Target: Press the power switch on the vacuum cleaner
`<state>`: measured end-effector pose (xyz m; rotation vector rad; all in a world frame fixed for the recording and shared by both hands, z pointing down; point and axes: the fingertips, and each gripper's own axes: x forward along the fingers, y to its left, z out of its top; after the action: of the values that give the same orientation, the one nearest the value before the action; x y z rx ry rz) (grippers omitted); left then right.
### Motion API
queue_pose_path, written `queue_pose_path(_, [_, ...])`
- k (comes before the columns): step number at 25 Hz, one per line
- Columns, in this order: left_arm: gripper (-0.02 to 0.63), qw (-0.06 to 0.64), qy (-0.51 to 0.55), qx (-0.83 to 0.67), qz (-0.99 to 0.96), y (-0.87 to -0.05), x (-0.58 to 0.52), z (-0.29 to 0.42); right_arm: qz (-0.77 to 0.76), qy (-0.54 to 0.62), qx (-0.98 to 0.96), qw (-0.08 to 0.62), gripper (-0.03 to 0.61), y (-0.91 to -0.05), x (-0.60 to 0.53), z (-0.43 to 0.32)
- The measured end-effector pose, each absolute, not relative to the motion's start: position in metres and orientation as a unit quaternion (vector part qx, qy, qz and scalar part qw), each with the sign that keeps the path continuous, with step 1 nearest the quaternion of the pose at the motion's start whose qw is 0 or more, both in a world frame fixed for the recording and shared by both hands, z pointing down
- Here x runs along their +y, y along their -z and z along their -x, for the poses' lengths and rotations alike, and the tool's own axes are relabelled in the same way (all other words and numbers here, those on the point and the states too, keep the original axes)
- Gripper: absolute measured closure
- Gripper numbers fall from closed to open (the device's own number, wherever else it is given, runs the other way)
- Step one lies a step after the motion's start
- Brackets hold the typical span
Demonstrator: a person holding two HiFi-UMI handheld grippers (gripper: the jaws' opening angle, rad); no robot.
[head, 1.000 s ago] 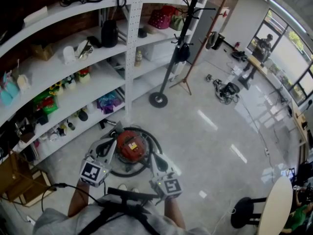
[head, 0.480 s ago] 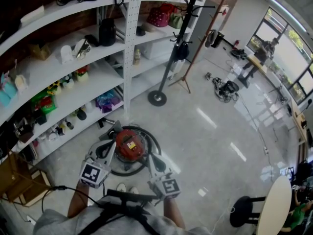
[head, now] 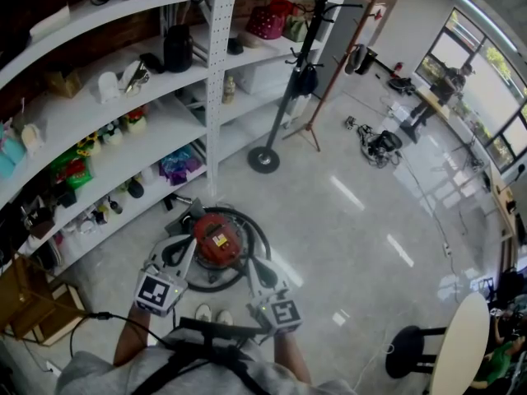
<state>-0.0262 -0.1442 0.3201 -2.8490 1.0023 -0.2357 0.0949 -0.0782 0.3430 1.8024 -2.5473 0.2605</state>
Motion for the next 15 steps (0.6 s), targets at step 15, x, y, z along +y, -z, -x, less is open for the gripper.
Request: queue_pose_path(15, [0.606, 0.052, 0.080, 0.332, 0.938, -0.3229, -0.1428, 0.0362, -0.580, -0.086, -0.810, 0.015, 0.566, -0.3475, -0.0745, -0.0870])
